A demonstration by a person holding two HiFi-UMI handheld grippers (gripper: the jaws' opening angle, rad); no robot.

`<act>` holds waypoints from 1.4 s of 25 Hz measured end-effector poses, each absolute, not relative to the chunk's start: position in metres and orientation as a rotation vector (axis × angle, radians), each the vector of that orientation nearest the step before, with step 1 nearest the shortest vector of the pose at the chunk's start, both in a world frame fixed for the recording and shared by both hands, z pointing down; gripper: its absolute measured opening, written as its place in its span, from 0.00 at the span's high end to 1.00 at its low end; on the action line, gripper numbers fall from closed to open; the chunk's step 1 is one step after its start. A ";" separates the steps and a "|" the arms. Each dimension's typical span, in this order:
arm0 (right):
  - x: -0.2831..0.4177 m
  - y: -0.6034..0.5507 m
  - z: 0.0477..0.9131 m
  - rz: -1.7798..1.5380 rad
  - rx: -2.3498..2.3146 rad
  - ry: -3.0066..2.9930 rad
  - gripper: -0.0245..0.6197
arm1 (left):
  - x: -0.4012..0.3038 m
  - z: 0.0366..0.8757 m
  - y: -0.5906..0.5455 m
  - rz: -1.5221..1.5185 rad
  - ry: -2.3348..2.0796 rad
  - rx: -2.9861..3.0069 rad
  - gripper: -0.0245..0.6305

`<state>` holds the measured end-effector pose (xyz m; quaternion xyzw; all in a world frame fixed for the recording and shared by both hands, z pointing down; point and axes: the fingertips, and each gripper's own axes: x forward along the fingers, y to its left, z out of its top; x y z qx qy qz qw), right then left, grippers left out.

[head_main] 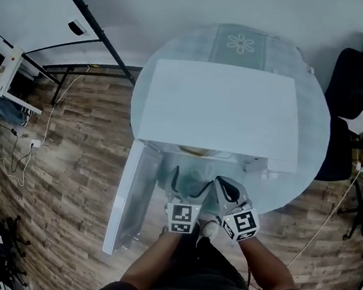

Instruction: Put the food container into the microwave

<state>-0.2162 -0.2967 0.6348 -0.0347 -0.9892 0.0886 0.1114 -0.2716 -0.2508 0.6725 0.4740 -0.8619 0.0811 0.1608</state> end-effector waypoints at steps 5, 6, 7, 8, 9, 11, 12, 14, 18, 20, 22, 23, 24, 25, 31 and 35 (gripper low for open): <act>-0.197 -0.279 0.610 0.251 -0.154 -2.934 0.96 | -0.247 0.635 -0.230 0.215 -2.494 1.374 0.34; -0.196 -0.273 0.602 0.238 -0.182 -2.946 0.96 | -0.245 0.627 -0.227 0.223 -2.503 1.377 0.37; -0.195 -0.268 0.594 0.221 -0.213 -2.960 0.96 | -0.243 0.620 -0.225 0.233 -2.518 1.379 0.43; -0.193 -0.264 0.586 0.206 -0.237 -2.974 0.96 | -0.242 0.612 -0.222 0.240 -2.535 1.378 0.52; -0.192 -0.260 0.578 0.201 -0.251 -2.987 0.96 | -0.241 0.605 -0.220 0.238 -2.554 1.375 0.61; -0.188 -0.252 0.566 0.213 -0.261 -3.006 0.96 | -0.238 0.591 -0.214 0.212 -2.587 1.369 0.80; -0.185 -0.248 0.561 0.222 -0.265 -3.015 0.96 | -0.236 0.585 -0.212 0.195 -2.595 1.368 0.89; -0.180 -0.242 0.555 0.236 -0.273 -3.033 0.96 | -0.230 0.577 -0.208 0.170 -2.597 1.376 0.96; -0.168 -0.242 0.542 0.252 -0.255 -3.053 0.96 | -0.217 0.561 -0.197 0.143 -2.606 1.386 0.96; -0.164 -0.244 0.534 0.223 -0.251 -3.067 0.96 | -0.213 0.554 -0.191 0.138 -2.619 1.387 0.96; -0.160 -0.245 0.527 0.176 -0.245 -3.074 0.96 | -0.209 0.551 -0.184 0.128 -2.623 1.375 0.96; -0.158 -0.245 0.524 0.151 -0.239 -3.076 0.96 | -0.207 0.551 -0.181 0.129 -2.625 1.365 0.96; -0.156 -0.246 0.521 0.136 -0.232 -3.081 0.96 | -0.205 0.551 -0.179 0.134 -2.629 1.355 0.96; -0.154 -0.246 0.518 0.132 -0.225 -3.088 0.96 | -0.204 0.549 -0.177 0.139 -2.635 1.347 0.96; -0.143 -0.248 0.505 0.133 -0.200 -3.112 0.96 | -0.193 0.536 -0.173 0.157 -2.659 1.348 0.95; -0.138 -0.255 0.503 0.126 -0.172 -3.123 0.96 | -0.202 0.545 -0.158 0.132 -2.654 1.255 0.96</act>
